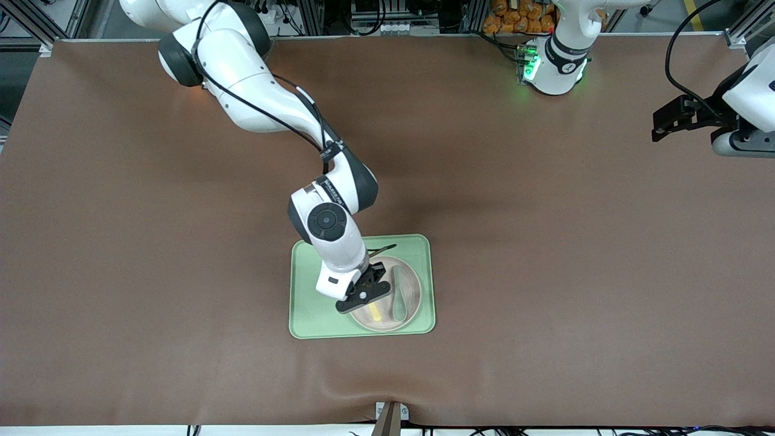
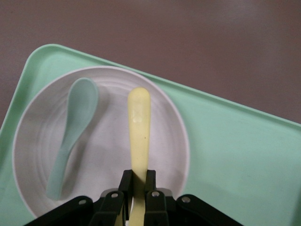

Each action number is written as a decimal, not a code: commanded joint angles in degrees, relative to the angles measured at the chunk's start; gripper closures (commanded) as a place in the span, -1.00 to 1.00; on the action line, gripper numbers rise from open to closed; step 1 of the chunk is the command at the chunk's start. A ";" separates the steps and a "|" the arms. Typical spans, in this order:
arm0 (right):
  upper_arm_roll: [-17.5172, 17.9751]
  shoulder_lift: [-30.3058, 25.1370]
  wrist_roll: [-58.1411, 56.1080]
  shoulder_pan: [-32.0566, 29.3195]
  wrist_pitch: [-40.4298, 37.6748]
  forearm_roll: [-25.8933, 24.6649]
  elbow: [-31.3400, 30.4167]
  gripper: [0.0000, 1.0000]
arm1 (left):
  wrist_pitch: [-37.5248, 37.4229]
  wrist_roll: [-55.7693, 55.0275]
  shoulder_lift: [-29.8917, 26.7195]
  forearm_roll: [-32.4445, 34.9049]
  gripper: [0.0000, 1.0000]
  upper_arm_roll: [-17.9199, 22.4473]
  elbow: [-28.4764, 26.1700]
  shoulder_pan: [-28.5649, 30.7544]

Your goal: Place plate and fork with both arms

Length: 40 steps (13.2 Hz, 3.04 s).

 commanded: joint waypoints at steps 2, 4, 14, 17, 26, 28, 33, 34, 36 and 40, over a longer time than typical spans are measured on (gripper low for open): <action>0.63 -4.75 0.36 -6.19 -5.02 3.95 -3.49 1.00 | 0.75 0.74 -0.39 2.29 -1.00 -2.84 -0.01 -1.14; 0.54 -5.81 0.36 -7.69 -4.86 4.04 -7.27 1.00 | 1.10 -0.05 -0.39 4.49 -1.00 -5.04 -0.01 -0.96; 0.63 -7.22 8.19 -7.96 5.41 6.24 -18.71 1.00 | 2.60 -0.23 -0.30 3.53 -1.00 -4.61 -0.01 0.09; 0.71 -7.22 8.27 -7.96 5.34 6.24 -18.89 0.16 | 2.69 -0.23 -0.22 2.04 -1.00 -4.52 -0.01 0.88; 1.23 -15.29 9.16 -16.10 -4.14 6.24 -17.49 -1.00 | 2.77 -0.23 -0.04 -1.03 -1.00 -4.61 -0.10 3.34; 4.65 -18.63 10.02 -21.47 -8.44 6.24 -17.49 -1.00 | 3.04 -0.23 -0.04 -1.57 -1.00 -4.61 -0.10 3.69; 9.93 -27.59 9.77 -32.99 -20.65 5.80 -17.40 -1.00 | 3.13 -0.23 -0.30 -1.57 -1.00 -5.14 -0.01 3.43; 10.03 -29.18 9.33 -33.44 -22.94 5.28 -17.40 -1.00 | 3.13 -0.23 -0.30 -1.57 -1.00 -5.14 -0.01 3.43; 9.77 -33.13 9.33 -33.71 -28.29 3.52 -17.31 -1.00 | 3.13 -0.23 -0.30 -1.57 -1.00 -5.14 -0.01 3.43; 9.85 -43.23 9.15 -34.51 -37.71 3.25 -17.57 -1.00 | 3.13 -0.23 -0.30 -1.57 -1.00 -5.14 -0.01 3.34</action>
